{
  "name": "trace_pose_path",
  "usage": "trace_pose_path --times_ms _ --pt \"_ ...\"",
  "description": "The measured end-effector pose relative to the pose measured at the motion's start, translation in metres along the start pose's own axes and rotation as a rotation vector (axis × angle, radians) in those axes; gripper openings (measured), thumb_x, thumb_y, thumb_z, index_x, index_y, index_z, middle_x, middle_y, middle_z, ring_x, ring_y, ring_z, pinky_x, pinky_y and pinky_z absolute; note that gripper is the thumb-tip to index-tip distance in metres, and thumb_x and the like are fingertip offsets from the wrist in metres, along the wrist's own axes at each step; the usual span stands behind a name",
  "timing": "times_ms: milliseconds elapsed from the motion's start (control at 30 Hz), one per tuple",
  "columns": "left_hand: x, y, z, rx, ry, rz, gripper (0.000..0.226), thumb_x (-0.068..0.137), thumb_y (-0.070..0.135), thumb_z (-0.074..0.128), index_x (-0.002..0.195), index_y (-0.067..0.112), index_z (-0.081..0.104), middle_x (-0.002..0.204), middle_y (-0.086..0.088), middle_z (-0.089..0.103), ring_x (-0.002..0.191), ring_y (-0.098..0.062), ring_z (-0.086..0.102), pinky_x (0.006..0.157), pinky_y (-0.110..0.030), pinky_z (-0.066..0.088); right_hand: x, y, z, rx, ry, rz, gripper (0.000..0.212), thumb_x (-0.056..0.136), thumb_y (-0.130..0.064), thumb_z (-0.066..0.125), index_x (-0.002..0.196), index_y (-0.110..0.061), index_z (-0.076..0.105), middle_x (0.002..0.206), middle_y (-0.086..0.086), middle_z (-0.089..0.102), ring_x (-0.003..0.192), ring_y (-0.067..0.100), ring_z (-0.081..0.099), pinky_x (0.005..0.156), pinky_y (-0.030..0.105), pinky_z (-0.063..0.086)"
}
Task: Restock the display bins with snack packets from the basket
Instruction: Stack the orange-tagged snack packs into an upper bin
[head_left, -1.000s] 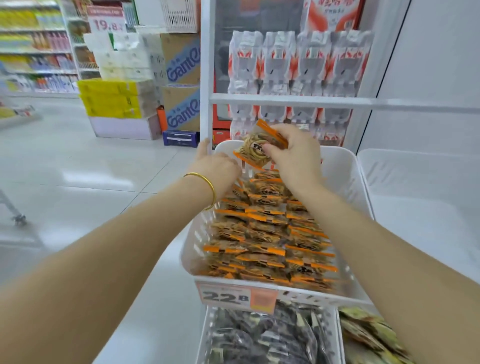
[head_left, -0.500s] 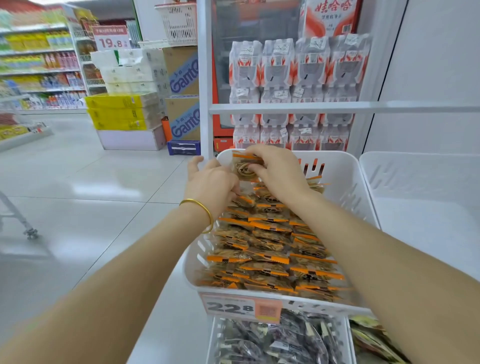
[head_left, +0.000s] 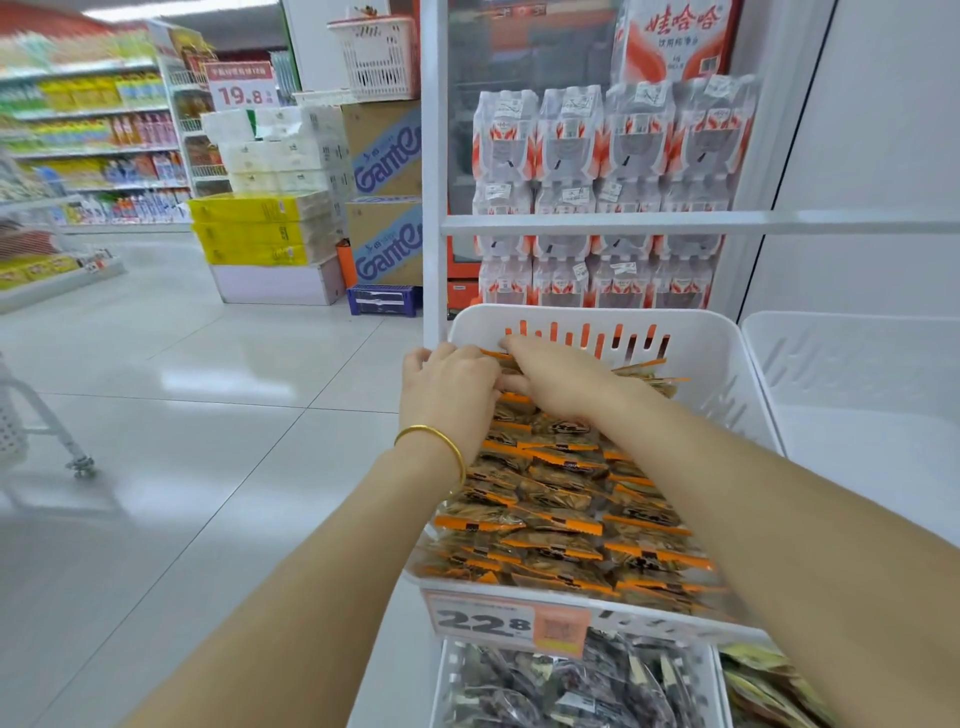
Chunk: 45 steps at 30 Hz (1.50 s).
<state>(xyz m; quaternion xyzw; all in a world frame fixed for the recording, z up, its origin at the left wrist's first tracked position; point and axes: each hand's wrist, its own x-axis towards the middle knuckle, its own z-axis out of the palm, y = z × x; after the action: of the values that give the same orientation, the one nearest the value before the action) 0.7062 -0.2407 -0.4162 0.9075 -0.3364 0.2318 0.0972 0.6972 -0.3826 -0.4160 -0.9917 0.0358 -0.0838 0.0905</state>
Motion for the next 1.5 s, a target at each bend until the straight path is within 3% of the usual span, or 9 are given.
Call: trace_pose_path --times_ms 100,233,300,400,933,1067,1167,1300,1500 --pt "-0.003 0.0 0.001 0.044 0.045 -0.014 0.023 0.094 0.024 0.05 0.115 0.024 0.06 0.116 0.003 0.055 0.114 -0.02 0.044 0.101 -0.034 0.025 -0.017 0.003 -0.017 0.208 0.07 0.039 0.044 0.098 -0.034 0.044 0.138 -0.016 0.037 0.124 0.005 0.059 0.102 0.021 0.058 0.088 0.04 0.049" --pt "-0.005 0.012 0.004 -0.044 0.033 0.13 0.047 0.098 0.02 0.043 0.143 0.013 0.031 0.151 -0.006 0.023 0.141 -0.023 0.017 0.113 -0.033 0.022 -0.06 0.037 -0.028 0.198 0.509 0.274 0.029 0.1 -0.022 0.035 0.119 -0.015 0.056 0.106 0.005 0.065 0.088 0.023 0.06 0.075 0.035 0.048" --pt "-0.004 0.018 0.009 -0.081 -0.135 0.137 0.058 0.101 0.036 0.028 0.15 0.014 0.005 0.158 -0.004 -0.002 0.145 -0.02 -0.006 0.117 -0.036 0.005 -0.075 0.048 -0.016 0.138 0.487 0.367 0.031 0.1 -0.026 0.032 0.103 -0.014 0.06 0.098 0.007 0.063 0.087 0.026 0.059 0.075 0.037 0.048" --pt "-0.002 0.017 0.022 -0.021 -0.28 0.105 0.063 0.098 0.048 0.012 0.149 0.017 -0.009 0.157 -0.005 -0.013 0.144 -0.018 -0.014 0.118 -0.038 -0.006 -0.082 0.047 0.001 0.303 0.444 0.47 0.038 0.102 -0.031 0.031 0.125 -0.01 0.053 0.126 0.011 0.046 0.114 0.027 0.049 0.099 0.037 0.037" --pt "-0.041 0.02 -0.022 -0.176 -0.246 0.092 0.065 0.094 0.05 0.003 0.15 0.017 0.001 0.158 -0.002 -0.007 0.145 -0.014 -0.012 0.119 -0.032 -0.005 -0.128 0.005 -0.029 0.42 0.46 0.389 0.04 0.102 -0.016 0.031 0.141 -0.013 0.038 0.145 0.008 0.032 0.133 0.019 0.035 0.107 0.024 0.024" --pt "-0.147 0.029 -0.074 -0.334 -0.155 0.226 0.072 0.09 0.049 0.009 0.146 0.008 0.027 0.155 -0.008 0.016 0.144 -0.018 0.007 0.116 -0.027 0.002 -0.225 -0.054 -0.031 0.542 0.537 0.258 0.035 0.1 -0.011 0.035 0.132 -0.014 0.048 0.13 -0.002 0.043 0.123 0.01 0.041 0.108 0.021 0.028" --pt "-0.235 0.026 -0.095 -0.273 -0.32 0.29 0.06 0.094 0.042 0.024 0.136 0.004 0.046 0.147 -0.015 0.036 0.137 -0.025 0.031 0.113 -0.026 0.011 -0.297 -0.101 0.002 0.62 0.391 0.212 0.032 0.101 -0.013 0.035 0.129 -0.018 0.05 0.123 -0.007 0.043 0.113 -0.002 0.039 0.092 0.002 0.027" --pt "-0.328 0.004 -0.098 0.015 -0.551 0.397 0.058 0.084 0.039 0.033 0.116 0.001 0.063 0.124 -0.022 0.059 0.114 -0.033 0.059 0.105 -0.028 0.025 -0.361 -0.135 0.091 0.643 0.013 0.302 0.033 0.101 -0.014 0.034 0.129 -0.017 0.05 0.131 0.0 0.046 0.121 0.011 0.042 0.087 0.014 0.029" --pt "-0.407 -0.032 -0.085 -0.02 -0.807 0.185 0.059 0.098 0.036 0.038 0.149 0.017 0.014 0.158 -0.005 0.001 0.145 -0.022 0.001 0.116 -0.03 0.007 -0.411 -0.148 0.215 0.567 -0.342 0.41 0.031 0.098 -0.007 0.041 0.126 -0.008 0.054 0.13 0.008 0.056 0.119 0.022 0.052 0.097 0.031 0.041"
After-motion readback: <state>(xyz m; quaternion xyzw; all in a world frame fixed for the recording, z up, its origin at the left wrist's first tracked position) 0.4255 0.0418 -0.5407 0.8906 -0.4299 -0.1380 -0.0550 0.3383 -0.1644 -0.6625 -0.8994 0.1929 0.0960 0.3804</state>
